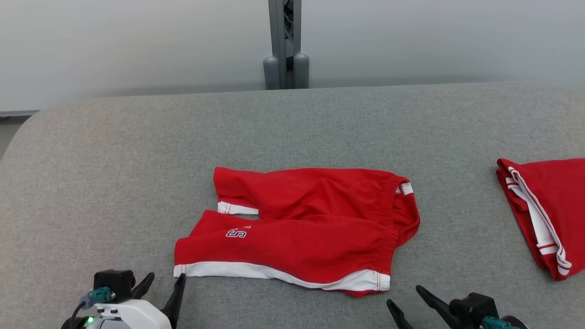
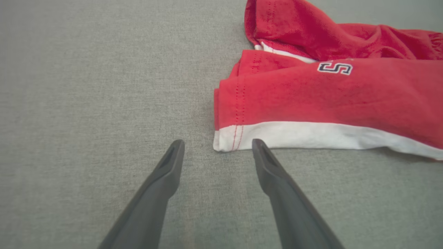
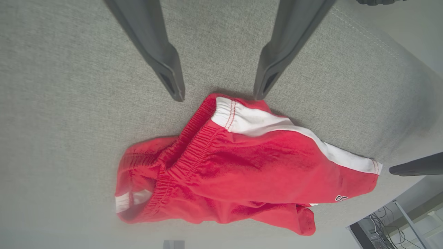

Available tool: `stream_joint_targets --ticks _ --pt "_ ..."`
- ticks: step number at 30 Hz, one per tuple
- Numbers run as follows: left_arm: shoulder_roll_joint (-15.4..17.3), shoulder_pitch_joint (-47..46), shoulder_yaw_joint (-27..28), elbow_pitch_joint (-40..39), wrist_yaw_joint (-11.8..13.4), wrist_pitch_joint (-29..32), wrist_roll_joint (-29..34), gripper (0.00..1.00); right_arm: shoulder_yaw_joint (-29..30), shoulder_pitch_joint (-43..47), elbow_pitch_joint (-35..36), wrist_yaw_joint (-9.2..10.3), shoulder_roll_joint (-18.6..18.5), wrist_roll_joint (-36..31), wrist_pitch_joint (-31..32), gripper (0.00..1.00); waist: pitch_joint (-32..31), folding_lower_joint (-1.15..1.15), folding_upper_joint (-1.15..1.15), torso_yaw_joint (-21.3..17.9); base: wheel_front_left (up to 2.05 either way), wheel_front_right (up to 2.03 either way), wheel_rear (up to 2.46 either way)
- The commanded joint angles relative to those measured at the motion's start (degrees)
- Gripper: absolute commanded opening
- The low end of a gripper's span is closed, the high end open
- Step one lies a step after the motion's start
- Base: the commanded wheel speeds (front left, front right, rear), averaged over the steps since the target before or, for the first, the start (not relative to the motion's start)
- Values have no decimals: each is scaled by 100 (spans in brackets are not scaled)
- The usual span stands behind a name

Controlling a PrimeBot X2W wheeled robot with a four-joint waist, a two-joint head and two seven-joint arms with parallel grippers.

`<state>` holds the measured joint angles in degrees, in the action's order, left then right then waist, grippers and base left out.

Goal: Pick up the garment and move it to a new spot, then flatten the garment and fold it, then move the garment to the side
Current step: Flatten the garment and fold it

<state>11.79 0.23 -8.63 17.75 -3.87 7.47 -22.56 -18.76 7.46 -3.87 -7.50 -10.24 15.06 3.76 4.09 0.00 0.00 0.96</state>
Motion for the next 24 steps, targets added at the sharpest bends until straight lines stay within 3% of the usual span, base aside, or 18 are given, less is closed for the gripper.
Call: stream_joint_targets --ticks 1,13,14,15,16,17,24 --pt "55 -193 -25 138 -72 48 -64 100 -80 -179 -95 2 -76 64 -16 100 108 0 0 4 0 0 0" --pt "76 -880 -279 1156 -332 -222 -414 100 -585 -815 -632 2 -187 287 -267 100 302 0 0 3 0 0 0" --pt "61 -899 -326 1219 -346 -194 -465 73 -650 -844 -676 2 -195 328 -254 64 303 0 0 1 0 0 0" --pt "61 -917 -374 1243 -360 -205 -500 35 -687 -870 -710 2 -207 351 -242 41 307 0 0 -1 0 0 0" --pt "67 -947 -404 1236 -365 -288 -527 0 -702 -905 -703 2 -214 367 -313 12 313 0 0 0 0 0 0" --pt "64 -956 -453 1258 -370 -297 -575 0 -718 -911 -738 2 -213 406 -302 0 314 0 0 5 0 0 0" --pt "152 -944 -648 1012 -378 -513 -798 0 -757 -973 -572 2 -287 594 -460 0 294 0 0 12 0 0 0"
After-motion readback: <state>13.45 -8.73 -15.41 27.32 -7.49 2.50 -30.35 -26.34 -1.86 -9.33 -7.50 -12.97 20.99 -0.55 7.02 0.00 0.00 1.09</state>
